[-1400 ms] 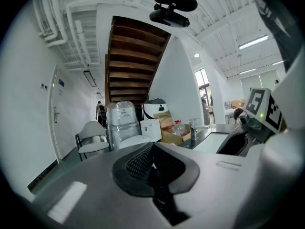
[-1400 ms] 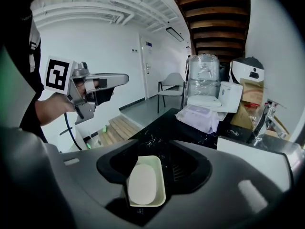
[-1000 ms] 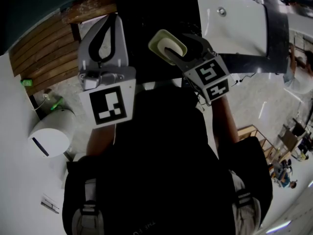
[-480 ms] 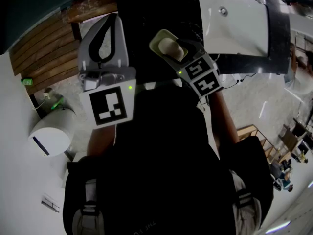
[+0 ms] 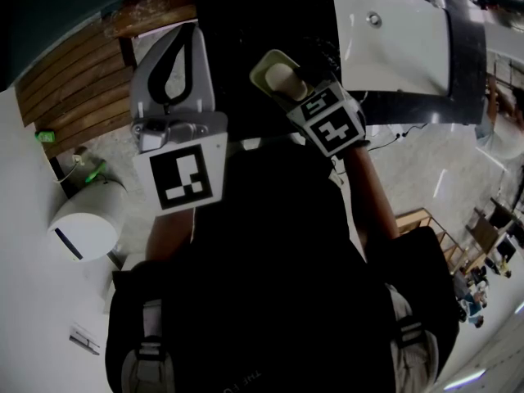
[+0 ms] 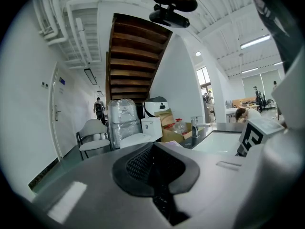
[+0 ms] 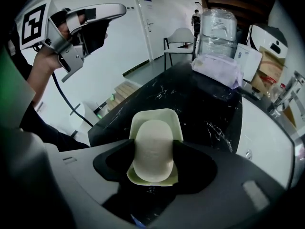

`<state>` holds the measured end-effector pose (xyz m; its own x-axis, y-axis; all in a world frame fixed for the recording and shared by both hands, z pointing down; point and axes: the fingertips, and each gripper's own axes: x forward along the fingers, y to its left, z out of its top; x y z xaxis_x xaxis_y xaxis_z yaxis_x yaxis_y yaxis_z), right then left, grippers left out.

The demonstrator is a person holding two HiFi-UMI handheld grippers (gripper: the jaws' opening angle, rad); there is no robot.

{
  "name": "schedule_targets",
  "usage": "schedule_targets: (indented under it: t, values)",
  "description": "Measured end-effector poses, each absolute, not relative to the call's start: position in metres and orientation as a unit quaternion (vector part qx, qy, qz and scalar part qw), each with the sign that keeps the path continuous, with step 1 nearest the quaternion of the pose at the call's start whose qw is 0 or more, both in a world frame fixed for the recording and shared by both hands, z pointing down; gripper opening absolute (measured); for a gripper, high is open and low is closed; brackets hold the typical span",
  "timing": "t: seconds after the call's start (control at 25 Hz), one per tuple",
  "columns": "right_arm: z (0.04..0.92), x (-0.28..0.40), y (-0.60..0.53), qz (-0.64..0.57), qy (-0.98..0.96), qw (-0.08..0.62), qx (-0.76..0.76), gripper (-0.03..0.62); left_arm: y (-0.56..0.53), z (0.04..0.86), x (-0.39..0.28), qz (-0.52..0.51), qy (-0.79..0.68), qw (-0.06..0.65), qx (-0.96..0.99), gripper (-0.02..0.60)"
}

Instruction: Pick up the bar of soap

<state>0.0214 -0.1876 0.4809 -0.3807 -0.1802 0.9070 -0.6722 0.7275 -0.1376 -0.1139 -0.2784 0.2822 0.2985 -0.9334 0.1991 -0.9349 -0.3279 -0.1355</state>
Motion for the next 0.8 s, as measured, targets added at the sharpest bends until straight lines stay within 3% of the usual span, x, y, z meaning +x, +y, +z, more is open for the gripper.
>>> schedule_targets:
  t: [0.28, 0.8]
  values:
    - [0.484, 0.019, -0.198, 0.239, -0.766, 0.532, 0.27, 0.273, -0.28, 0.281, -0.113, 0.117, -0.579, 0.003, 0.807, 0.0]
    - [0.486, 0.016, -0.211, 0.234, -0.751, 0.543, 0.294, 0.272, -0.273, 0.279, -0.116, 0.114, -0.579, 0.001, 0.808, 0.0]
